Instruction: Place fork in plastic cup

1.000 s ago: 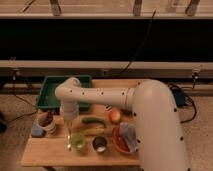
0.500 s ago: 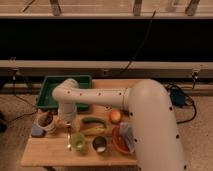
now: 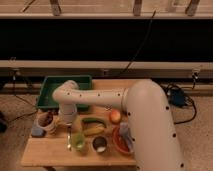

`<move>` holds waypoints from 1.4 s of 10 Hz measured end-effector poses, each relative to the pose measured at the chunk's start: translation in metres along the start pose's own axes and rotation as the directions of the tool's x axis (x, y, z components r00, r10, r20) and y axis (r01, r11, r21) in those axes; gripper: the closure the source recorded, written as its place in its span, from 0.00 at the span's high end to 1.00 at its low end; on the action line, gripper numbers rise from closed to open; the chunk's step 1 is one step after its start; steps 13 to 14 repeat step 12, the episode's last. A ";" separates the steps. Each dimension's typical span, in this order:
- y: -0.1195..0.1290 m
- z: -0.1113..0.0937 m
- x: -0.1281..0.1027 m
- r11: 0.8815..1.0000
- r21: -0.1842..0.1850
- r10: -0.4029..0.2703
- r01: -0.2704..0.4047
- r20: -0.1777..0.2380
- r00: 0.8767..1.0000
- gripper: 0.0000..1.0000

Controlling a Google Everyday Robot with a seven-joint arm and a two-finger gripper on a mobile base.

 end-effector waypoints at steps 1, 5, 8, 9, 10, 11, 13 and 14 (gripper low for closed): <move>0.000 0.002 0.000 1.000 -0.005 0.001 -0.001 0.000 1.000 0.80; 0.000 0.009 -0.001 0.999 -0.037 0.005 -0.005 -0.004 1.000 0.80; 0.000 0.013 0.002 0.998 -0.055 0.011 -0.011 -0.008 1.000 0.77; 0.000 0.014 0.003 0.998 -0.058 0.013 -0.014 -0.009 1.000 0.69; 0.000 0.014 0.004 0.998 -0.060 0.015 -0.015 -0.010 1.000 0.59; 0.000 0.013 0.006 0.998 -0.061 0.016 -0.017 -0.012 1.000 0.49; 0.000 0.012 0.006 0.998 -0.062 0.018 -0.018 -0.011 1.000 0.38; 0.000 0.012 0.006 0.998 -0.062 0.018 -0.018 -0.011 1.000 0.38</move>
